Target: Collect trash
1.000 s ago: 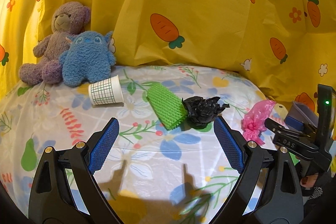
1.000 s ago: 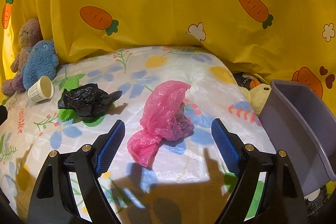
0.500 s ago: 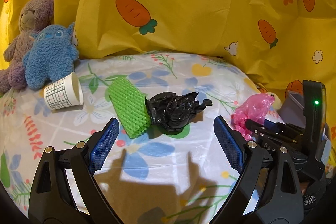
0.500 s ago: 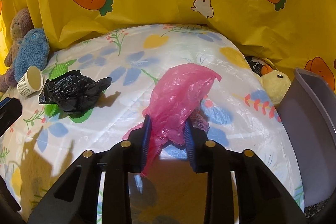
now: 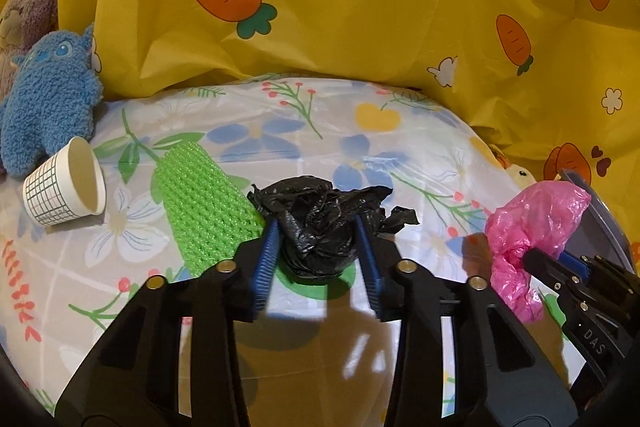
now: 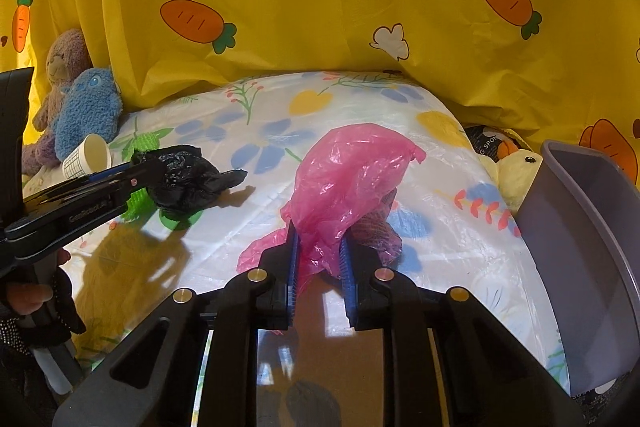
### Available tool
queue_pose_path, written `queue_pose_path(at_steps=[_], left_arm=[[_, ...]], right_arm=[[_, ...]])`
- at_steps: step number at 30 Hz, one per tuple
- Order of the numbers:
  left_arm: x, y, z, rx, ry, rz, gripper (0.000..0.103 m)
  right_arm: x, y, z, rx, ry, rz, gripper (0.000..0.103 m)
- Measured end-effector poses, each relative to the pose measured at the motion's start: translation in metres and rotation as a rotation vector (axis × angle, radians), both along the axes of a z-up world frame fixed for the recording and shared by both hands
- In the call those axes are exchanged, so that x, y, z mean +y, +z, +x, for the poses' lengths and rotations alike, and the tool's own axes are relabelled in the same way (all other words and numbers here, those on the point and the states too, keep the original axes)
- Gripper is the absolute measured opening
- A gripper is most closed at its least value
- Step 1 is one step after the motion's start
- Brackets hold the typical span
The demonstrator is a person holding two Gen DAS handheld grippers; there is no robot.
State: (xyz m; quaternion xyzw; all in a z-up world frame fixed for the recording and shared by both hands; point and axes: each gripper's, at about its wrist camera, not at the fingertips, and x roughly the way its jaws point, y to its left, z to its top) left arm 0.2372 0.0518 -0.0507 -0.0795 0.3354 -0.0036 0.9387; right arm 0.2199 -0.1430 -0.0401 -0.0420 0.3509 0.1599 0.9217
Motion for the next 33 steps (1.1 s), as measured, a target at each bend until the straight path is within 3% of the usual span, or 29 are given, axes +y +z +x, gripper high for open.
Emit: queue_pose_path(at_steps=[1,4,6,18,33], left_arm=[[-0.001,-0.001,0.001,0.000,-0.009,-0.002,0.020],[-0.003,-0.001,0.000,-0.010,-0.024,0.001,0.010],[-0.005,0.001,-0.003,-0.020,-0.022,0.007,0.008],[-0.011,0.048,-0.059,-0.195,-0.012,-0.017,0.007],[-0.019,0.064,-0.086,-0.240,-0.040,-0.034,0.007]], right_arm=[[0.000,0.000,-0.002,-0.001,0.005,0.002,0.020],[-0.002,0.000,-0.006,-0.006,0.015,0.011,0.020],[-0.003,0.001,-0.008,-0.010,0.014,0.017,0.020],[-0.011,0.010,-0.026,-0.039,0.015,0.034,0.020],[-0.014,0.023,-0.045,-0.075,0.014,0.045,0.020]])
